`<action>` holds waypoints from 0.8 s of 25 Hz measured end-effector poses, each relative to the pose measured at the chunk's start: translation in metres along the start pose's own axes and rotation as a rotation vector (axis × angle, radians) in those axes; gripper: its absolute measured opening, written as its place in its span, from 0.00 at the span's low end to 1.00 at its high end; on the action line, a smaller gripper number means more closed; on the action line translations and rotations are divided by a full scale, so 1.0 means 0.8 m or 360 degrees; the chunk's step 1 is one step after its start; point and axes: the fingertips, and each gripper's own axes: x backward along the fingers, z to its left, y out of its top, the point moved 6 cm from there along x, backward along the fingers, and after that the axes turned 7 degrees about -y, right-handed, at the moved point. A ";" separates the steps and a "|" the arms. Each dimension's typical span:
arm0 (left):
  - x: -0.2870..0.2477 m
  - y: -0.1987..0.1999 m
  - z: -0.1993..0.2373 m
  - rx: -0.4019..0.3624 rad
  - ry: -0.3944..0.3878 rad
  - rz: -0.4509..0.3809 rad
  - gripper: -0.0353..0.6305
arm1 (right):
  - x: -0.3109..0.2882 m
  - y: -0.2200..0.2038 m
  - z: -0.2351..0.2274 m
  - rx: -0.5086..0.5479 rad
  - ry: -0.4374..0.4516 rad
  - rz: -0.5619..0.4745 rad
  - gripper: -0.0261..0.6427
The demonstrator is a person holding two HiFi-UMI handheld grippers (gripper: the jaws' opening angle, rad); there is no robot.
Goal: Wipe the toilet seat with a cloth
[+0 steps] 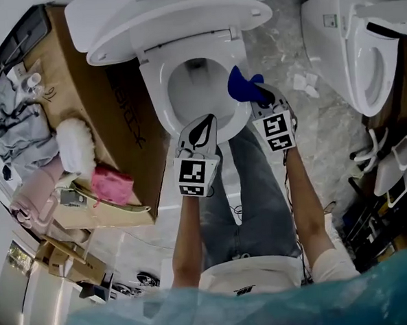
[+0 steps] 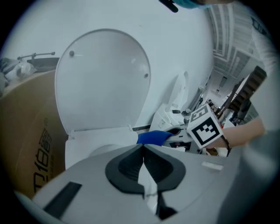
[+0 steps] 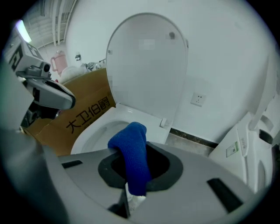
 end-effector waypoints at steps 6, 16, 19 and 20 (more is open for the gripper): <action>0.064 0.052 -0.018 -0.0095 -0.0011 -0.0049 0.07 | 0.098 0.063 0.027 -0.0037 -0.0065 -0.0155 0.08; 0.180 0.176 -0.084 -0.0265 -0.0026 -0.0191 0.07 | 0.278 0.184 0.044 -0.0050 -0.0142 -0.0412 0.08; 0.219 0.216 -0.106 -0.0314 -0.0030 -0.0256 0.07 | 0.335 0.215 0.053 -0.0023 -0.0140 -0.0495 0.08; 0.233 0.229 -0.114 -0.0326 -0.0033 -0.0280 0.07 | 0.353 0.224 0.056 -0.0017 -0.0144 -0.0518 0.08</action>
